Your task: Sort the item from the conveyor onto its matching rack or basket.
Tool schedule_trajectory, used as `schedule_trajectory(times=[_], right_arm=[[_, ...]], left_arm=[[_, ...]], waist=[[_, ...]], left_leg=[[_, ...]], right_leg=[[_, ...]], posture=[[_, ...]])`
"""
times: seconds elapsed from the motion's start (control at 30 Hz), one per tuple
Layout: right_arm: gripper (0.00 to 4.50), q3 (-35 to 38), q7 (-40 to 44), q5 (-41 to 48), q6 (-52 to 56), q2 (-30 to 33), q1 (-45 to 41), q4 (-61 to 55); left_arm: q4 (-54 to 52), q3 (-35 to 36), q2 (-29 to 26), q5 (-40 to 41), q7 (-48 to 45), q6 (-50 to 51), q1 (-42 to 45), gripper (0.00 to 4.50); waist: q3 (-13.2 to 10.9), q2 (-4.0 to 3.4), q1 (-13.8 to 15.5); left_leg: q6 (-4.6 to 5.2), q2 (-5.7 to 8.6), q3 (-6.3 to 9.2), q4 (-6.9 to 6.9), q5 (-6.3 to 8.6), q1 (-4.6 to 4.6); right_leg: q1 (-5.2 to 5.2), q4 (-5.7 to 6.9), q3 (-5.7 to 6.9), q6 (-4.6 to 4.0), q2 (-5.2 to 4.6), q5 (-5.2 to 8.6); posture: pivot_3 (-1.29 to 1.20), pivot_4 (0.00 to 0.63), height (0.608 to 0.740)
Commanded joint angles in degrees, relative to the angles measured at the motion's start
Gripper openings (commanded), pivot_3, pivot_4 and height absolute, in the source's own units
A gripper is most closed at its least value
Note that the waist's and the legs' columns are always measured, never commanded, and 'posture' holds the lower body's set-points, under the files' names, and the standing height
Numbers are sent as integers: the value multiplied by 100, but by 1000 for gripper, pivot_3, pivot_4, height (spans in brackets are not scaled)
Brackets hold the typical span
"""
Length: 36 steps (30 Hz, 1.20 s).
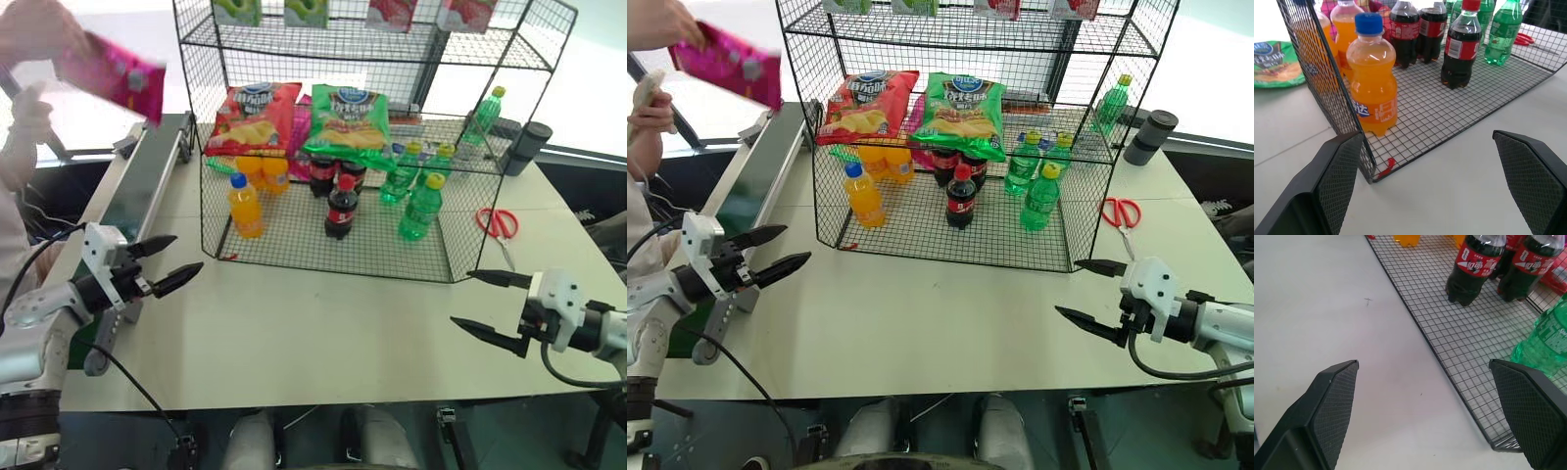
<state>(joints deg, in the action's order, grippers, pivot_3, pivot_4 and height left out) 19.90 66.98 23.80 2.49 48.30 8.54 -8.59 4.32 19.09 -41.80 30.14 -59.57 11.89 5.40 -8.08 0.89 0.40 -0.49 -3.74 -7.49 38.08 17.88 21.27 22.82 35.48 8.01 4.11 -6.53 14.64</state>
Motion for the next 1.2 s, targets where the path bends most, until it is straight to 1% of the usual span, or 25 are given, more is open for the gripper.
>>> schedule_trajectory(times=[0.03,0.23,0.43,0.53,0.6,0.63,0.77,0.83,0.87,1.03,1.13,1.2], right_arm=[[4447,-96,-59,99,39,-34,-78,-271],[4447,-298,-121,88,108,-61,-339,-251],[4447,-444,-84,66,98,-53,-511,-126],[4447,-530,-62,41,75,-56,-624,-29],[4447,-604,-63,50,65,-84,-721,3],[4447,-653,-72,41,59,-107,-777,23],[4447,-859,-36,24,29,-211,-957,118],[4447,-952,-17,37,51,-261,-1039,126],[4447,-995,-32,65,90,-293,-1082,97],[4447,-1273,-319,351,587,-674,-1459,-192],[4447,-1540,-505,479,898,-1023,-1713,-292],[4447,-1771,-673,400,982,-1277,-1880,-323]], left_arm=[[-155,220,13,-6,83,-205,-82,4500],[-157,220,97,-182,389,-488,-132,4500],[-267,231,120,-163,487,-512,-269,4500],[-347,264,66,-61,529,-304,-340,4500],[-352,303,36,-145,623,-345,-356,4500],[-419,327,-23,41,521,-87,-417,4500],[-706,426,-89,132,366,-82,-690,4500],[-771,526,-65,68,441,-215,-766,4500],[-805,579,-92,171,394,-102,-830,4500],[-670,890,-69,-58,515,-533,-1044,4500],[-612,1152,28,-62,795,-622,-1108,4500],[-652,1291,102,-293,1052,-890,-1242,4500]], waist=[[0,0,4],[0,0,17],[0,1,15],[0,0,17],[0,0,16],[0,1,13],[1,1,-14],[-1,-2,-12],[0,-1,-11],[0,0,-27],[0,-1,-41],[1,1,-91]], left_leg=[[1,0,0,0,1,0],[7,0,0,2,4,0],[8,0,0,2,4,1],[8,0,1,2,5,0],[9,0,1,2,5,1],[9,0,1,2,5,1],[8,-3,0,1,5,1],[7,-4,0,1,4,1],[7,-4,0,1,4,2],[7,-5,1,2,4,1],[7,-7,2,1,4,2],[7,-8,2,1,4,3]], right_leg=[[0,0,0,0,0,0],[0,0,0,0,-1,0],[0,-1,0,0,-1,0],[0,1,0,0,0,0],[0,0,0,0,0,0],[0,0,0,0,0,0],[2,1,0,0,2,0],[3,1,0,-1,2,0],[3,1,0,-1,2,0],[4,1,-1,-1,2,0],[6,5,0,-2,2,0],[7,4,0,-2,2,0]], posture=[[0,150,738],[0,150,738],[0,150,738],[0,150,738],[0,150,738],[0,150,738],[0,150,738],[0,150,738],[0,150,738],[0,150,738],[0,150,738],[0,150,738]])
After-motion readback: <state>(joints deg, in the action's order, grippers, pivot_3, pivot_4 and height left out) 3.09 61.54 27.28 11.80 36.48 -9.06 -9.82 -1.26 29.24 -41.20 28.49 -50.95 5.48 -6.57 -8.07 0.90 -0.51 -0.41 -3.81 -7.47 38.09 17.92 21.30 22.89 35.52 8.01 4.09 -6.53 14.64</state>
